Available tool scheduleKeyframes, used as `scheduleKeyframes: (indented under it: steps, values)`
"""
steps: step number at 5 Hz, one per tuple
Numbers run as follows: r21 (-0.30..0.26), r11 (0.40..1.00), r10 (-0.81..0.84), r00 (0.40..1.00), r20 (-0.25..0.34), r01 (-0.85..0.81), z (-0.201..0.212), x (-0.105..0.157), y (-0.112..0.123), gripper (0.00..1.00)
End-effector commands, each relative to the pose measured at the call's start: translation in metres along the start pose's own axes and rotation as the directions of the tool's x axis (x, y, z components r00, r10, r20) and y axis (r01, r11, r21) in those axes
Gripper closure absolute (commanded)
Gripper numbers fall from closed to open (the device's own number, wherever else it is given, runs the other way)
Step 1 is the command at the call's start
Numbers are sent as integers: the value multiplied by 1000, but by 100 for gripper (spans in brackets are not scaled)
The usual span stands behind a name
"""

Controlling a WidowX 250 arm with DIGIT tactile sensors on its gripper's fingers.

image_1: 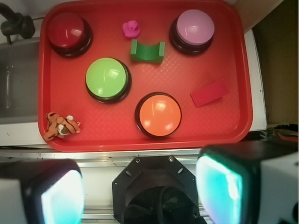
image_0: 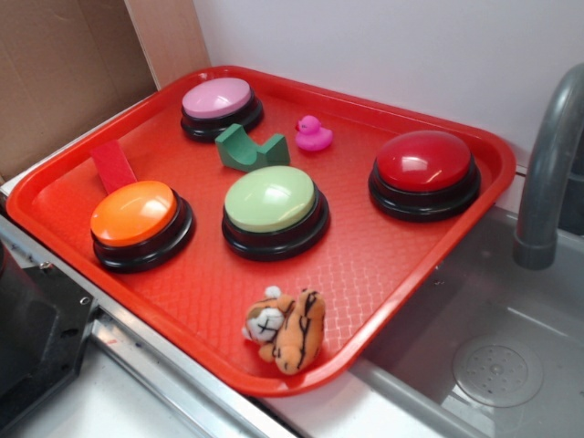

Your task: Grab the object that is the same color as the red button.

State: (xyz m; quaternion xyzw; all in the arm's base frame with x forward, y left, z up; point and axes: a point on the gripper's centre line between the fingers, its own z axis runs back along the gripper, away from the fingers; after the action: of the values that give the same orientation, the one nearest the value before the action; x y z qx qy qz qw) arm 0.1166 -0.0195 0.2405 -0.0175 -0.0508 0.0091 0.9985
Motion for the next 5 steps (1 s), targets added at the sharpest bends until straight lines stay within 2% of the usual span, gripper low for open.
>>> scheduleKeyframes:
  steps: [1,2,3,4,5]
  values:
    - [13,879,477,879,15,-477,-22,19,55,0]
    - [57,746,665,747,-14,-664,-42,14,78,0]
    - [130,635,766,642,13,-761,-77,14,100,0]
    - [187,531,829,552,88,-826,-96,12,117,0]
    - [186,515,827,542,152,-837,-115,21,130,0]
